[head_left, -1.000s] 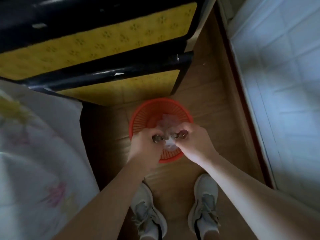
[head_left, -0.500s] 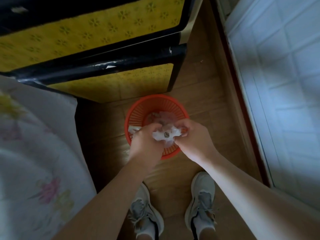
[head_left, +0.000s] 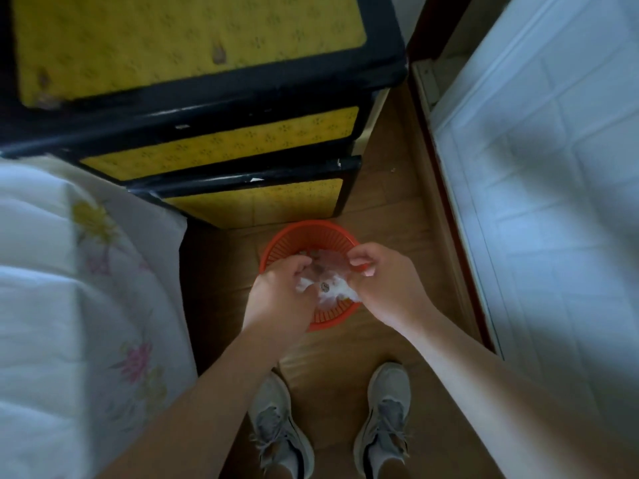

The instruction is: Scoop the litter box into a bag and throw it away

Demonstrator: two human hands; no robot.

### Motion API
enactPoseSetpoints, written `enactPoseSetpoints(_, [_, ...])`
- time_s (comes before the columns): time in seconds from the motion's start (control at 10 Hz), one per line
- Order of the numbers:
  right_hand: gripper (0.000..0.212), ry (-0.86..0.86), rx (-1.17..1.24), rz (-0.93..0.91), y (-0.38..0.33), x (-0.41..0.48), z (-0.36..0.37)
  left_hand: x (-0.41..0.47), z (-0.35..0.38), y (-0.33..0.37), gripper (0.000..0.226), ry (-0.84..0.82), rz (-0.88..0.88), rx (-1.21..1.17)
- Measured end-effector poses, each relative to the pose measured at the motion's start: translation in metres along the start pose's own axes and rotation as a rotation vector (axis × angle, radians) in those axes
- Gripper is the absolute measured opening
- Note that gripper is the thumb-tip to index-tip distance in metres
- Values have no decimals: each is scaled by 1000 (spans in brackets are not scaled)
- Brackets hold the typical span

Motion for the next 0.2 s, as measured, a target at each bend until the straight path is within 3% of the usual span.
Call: enactPoseSetpoints(0.2, [28, 17, -54, 2, -48, -35, -44, -38, -55, 45, 41, 58, 66, 51])
Point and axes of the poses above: each hand's wrist, its own x-axis towards the middle knuckle, its own z-axis out of the palm, y = z × x, the point moved 10 cm from there along x, towards the middle knuckle, and after that the axes turned 1 degree about z, right-handed, at the moved point
